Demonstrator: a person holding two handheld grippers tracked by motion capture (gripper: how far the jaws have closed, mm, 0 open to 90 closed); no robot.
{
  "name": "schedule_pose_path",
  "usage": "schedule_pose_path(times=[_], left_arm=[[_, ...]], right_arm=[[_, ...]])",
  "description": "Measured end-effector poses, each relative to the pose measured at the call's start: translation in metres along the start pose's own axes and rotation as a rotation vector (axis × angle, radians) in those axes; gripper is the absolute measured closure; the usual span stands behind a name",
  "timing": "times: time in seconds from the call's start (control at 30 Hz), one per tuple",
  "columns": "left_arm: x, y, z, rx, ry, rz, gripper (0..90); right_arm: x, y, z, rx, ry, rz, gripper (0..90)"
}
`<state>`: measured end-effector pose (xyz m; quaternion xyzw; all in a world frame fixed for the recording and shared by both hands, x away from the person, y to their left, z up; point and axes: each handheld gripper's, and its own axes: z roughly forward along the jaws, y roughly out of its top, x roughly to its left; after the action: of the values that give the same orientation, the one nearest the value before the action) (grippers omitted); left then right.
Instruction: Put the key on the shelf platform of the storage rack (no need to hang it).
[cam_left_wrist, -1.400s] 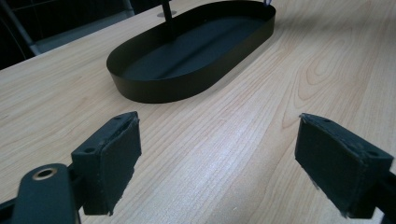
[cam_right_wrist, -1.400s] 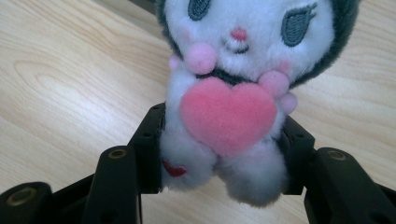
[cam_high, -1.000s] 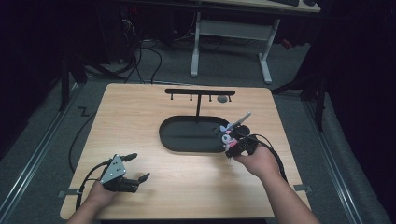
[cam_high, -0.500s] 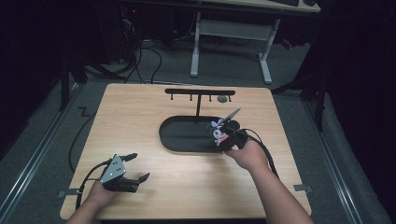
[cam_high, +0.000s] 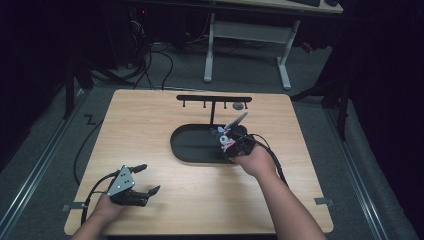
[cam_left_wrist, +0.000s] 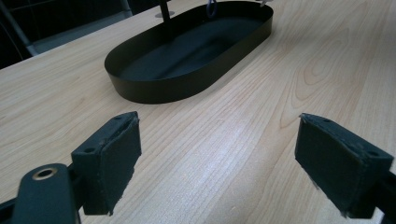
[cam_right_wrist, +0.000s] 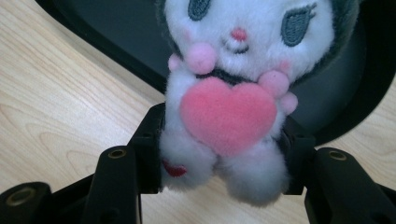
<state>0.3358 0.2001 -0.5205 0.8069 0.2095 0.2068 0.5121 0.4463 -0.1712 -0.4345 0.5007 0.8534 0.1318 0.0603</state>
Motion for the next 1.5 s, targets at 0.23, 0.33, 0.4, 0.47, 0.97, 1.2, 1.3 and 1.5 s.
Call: schedule_pose_path(times=[0.23,0.33,0.4,0.47,0.97,1.2,1.3,1.5], left_arm=[[0.0,0.0,0.0,0.0,-0.001,0.001,15.4],[0.0,0.0,0.0,0.002,-0.003,0.008,15.4],[0.0,0.0,0.0,0.0,-0.004,0.006,15.4],[0.0,0.0,0.0,-0.003,-0.001,0.001,15.4],[-0.001,0.0,0.0,0.008,0.0,0.011,15.4],[0.0,0.0,-0.001,0.002,0.003,0.001,15.4],[0.0,0.0,-0.001,0.0,0.002,0.0,15.4],[0.0,0.0,0.0,0.0,-0.001,0.004,15.4]], right_arm=[[0.002,0.011,0.008,0.008,0.006,-0.002,47.6],[0.002,0.015,0.012,0.011,0.008,0.002,47.6],[0.002,0.016,0.014,0.011,0.012,0.004,47.6],[0.002,0.017,0.017,0.014,0.009,0.008,47.6],[-0.008,0.029,0.032,0.005,0.01,0.045,47.5],[-0.01,0.031,0.042,0.029,0.018,0.047,47.4],[-0.006,0.03,0.044,0.046,0.02,0.052,47.1],[-0.003,0.028,0.046,0.061,0.027,0.036,46.7]])
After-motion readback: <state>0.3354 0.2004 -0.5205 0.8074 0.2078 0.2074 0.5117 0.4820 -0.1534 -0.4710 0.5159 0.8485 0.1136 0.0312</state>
